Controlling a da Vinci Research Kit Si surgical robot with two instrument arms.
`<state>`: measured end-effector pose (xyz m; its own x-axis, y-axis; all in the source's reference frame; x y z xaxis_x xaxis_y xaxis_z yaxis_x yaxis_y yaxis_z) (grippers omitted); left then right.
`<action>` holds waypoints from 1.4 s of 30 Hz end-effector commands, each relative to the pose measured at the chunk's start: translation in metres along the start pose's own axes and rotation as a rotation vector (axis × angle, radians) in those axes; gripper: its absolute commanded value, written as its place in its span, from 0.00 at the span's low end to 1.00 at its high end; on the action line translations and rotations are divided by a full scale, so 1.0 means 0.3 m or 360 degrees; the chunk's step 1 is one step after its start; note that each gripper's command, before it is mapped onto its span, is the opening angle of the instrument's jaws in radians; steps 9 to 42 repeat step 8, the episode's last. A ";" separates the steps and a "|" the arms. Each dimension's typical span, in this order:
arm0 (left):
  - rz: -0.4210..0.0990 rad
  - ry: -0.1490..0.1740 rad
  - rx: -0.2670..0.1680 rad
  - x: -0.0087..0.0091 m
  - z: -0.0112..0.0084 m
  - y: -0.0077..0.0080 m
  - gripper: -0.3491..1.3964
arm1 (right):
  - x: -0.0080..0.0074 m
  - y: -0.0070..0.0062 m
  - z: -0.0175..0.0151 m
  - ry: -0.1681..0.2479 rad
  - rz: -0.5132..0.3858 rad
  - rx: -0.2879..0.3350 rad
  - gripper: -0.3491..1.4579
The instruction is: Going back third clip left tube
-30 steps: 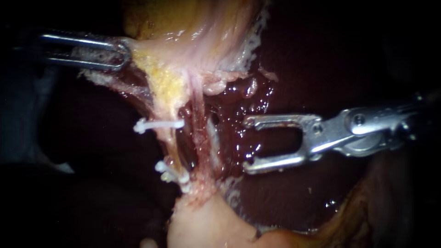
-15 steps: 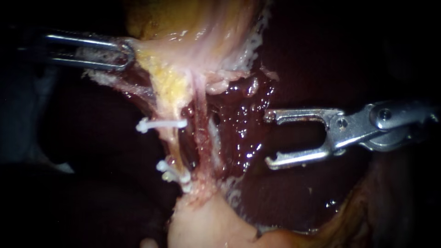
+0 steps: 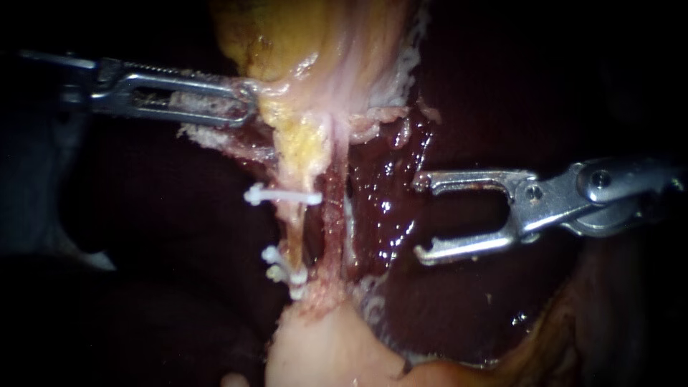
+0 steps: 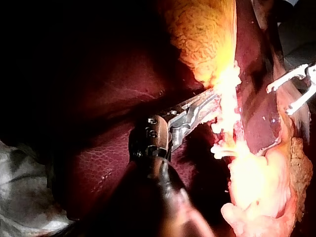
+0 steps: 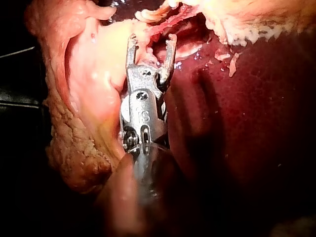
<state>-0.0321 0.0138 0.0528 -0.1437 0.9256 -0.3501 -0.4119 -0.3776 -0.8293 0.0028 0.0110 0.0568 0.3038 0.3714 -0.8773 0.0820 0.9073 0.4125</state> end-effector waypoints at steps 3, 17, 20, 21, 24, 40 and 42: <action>0.0000 -0.0002 -0.0001 0.0003 -0.0001 -0.0001 0.00 | 0.0002 0.0000 0.000 0.0001 0.0000 0.0000 0.47; -0.0001 -0.0006 -0.0007 0.0009 -0.0015 -0.0001 0.00 | 0.0006 -0.0005 0.000 0.0003 0.0000 0.0009 0.47; -0.0001 -0.0006 -0.0007 0.0009 -0.0015 -0.0001 0.00 | 0.0006 -0.0005 0.000 0.0003 0.0000 0.0009 0.47; -0.0001 -0.0006 -0.0007 0.0009 -0.0015 -0.0001 0.00 | 0.0006 -0.0005 0.000 0.0003 0.0000 0.0009 0.47; -0.0001 -0.0006 -0.0007 0.0009 -0.0015 -0.0001 0.00 | 0.0006 -0.0005 0.000 0.0003 0.0000 0.0009 0.47; -0.0001 -0.0006 -0.0007 0.0009 -0.0015 -0.0001 0.00 | 0.0006 -0.0005 0.000 0.0003 0.0000 0.0009 0.47; -0.0001 -0.0006 -0.0007 0.0009 -0.0015 -0.0001 0.00 | 0.0006 -0.0005 0.000 0.0003 0.0000 0.0009 0.47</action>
